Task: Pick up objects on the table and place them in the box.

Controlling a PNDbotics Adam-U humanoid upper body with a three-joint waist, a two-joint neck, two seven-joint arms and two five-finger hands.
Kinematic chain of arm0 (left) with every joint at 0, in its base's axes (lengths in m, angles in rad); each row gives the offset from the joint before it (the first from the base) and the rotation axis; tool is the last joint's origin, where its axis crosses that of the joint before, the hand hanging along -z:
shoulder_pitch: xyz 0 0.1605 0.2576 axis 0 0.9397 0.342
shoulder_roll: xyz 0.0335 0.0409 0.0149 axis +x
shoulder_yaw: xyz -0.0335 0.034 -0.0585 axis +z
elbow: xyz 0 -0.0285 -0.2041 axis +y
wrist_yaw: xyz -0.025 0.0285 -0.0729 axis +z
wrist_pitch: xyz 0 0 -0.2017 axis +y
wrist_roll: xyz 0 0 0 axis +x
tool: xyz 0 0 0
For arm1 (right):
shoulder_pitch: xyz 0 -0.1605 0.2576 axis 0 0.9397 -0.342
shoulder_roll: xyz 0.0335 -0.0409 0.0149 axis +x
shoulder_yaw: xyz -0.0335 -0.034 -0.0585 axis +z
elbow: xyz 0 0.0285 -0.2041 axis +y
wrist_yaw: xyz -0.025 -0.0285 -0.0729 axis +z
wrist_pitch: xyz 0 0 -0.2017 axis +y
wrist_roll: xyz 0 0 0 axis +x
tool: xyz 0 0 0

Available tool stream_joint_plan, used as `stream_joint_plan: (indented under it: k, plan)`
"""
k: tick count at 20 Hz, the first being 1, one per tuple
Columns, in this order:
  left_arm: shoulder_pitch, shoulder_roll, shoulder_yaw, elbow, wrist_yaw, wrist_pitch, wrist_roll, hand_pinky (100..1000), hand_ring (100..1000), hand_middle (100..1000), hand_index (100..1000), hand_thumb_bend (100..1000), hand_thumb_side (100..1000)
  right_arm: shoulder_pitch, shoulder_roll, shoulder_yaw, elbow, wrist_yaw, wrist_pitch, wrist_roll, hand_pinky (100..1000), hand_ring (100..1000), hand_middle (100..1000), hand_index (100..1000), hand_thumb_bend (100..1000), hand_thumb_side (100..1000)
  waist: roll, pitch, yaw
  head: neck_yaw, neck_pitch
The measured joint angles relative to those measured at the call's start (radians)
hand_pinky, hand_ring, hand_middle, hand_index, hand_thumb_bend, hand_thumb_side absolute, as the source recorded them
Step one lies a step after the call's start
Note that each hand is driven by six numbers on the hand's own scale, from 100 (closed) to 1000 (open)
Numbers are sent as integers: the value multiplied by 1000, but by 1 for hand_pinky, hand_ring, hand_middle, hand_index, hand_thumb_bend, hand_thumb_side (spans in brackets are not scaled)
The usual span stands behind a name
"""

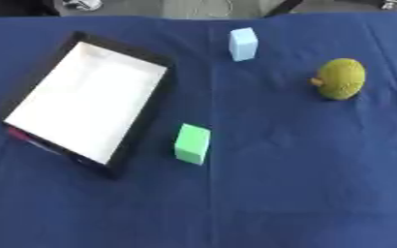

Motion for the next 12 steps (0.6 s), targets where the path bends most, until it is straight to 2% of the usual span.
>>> stream_joint_plan:
  k: [4,7,12]
  plan:
    - [1,0,0,-6,4,7,-4,664,812,874,915,665,618,-39,3,9,-7,226,-107,209,940,927,865,883,481,388,0,0,1,-3,-18]
    - [0,-1,0,-6,7,9,-7,661,811,873,914,665,615,-63,14,14,3,363,-180,347,942,947,871,875,512,321,0,0,2,-8,-27]
    - [-2,-7,0,-4,10,10,-9,658,809,872,910,665,613,-109,54,22,35,576,-273,542,957,990,915,898,556,214,0,0,4,-11,-31]
